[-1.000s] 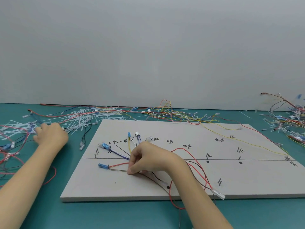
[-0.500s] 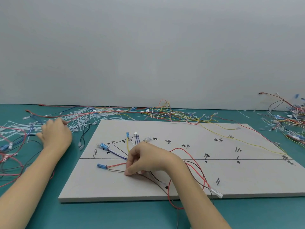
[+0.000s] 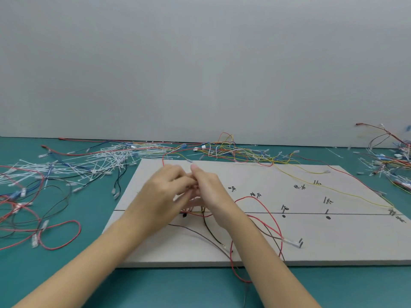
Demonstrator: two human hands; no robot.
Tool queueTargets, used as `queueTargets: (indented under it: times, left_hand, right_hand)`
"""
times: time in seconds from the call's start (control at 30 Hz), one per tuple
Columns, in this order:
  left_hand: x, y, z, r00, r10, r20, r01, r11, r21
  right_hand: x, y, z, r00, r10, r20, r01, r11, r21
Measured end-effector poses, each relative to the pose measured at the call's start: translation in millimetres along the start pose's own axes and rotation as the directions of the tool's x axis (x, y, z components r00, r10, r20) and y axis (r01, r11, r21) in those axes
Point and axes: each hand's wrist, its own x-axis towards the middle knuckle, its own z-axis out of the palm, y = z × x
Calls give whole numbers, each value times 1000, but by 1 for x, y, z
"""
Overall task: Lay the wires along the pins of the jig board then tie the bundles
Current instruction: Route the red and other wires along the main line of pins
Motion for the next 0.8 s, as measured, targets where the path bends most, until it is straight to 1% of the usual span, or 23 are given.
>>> queueTargets:
  times: [0.1, 0.2, 0.27, 0.33, 0.37, 0.4, 0.47, 0.53, 0.57, 0.63, 0.67, 0.7, 0.8]
  left_hand:
    - [-5, 12, 5, 997, 57, 44, -55, 997, -48]
    - [-10, 14, 8, 996, 62, 63, -56, 994, -93]
    - [-12, 13, 10, 999, 33, 37, -26, 985, -173]
    - [-12, 13, 10, 996, -81, -28, 70, 956, -285]
    - [-12, 11, 9, 985, -157, -68, 128, 942, -311]
    - [-10, 9, 8, 966, -233, -109, 191, 934, -301]
    - [-7, 1, 4, 923, -354, -150, 320, 924, -211]
    - [-4, -7, -2, 911, -401, -97, 384, 910, -155]
    - [-3, -11, -6, 912, -410, -33, 398, 901, -174]
    - [-2, -16, -11, 892, -438, 109, 450, 849, -278]
    - [-3, -18, -13, 880, -451, 149, 474, 816, -329]
    - [-4, -20, -14, 874, -460, 158, 484, 798, -359]
    - [-7, -26, -13, 874, -477, 95, 478, 807, -345]
  right_hand:
    - [-2, 2, -6, 997, 18, 77, -22, 999, 46]
    - [0, 4, -9, 995, 95, 4, -95, 992, 87]
    - [1, 3, -10, 997, 83, -1, -83, 991, 110]
    - [2, 2, -12, 998, 51, 22, -54, 990, 132]
    - [2, 1, -12, 999, 31, 37, -35, 992, 119]
    - [2, -1, -13, 998, 9, 59, -14, 996, 93]
    - [1, -3, -13, 994, -41, 104, 36, 998, 52]
    - [-1, -5, -14, 990, -82, 111, 77, 996, 46]
    - [-2, -6, -14, 990, -90, 104, 86, 995, 44]
    - [-3, -6, -13, 991, -82, 110, 79, 996, 31]
    - [-3, -6, -12, 990, -72, 119, 70, 997, 21]
    - [-4, -6, -12, 990, -64, 126, 63, 998, 15]
    - [-4, -10, -13, 987, -76, 138, 68, 996, 66]
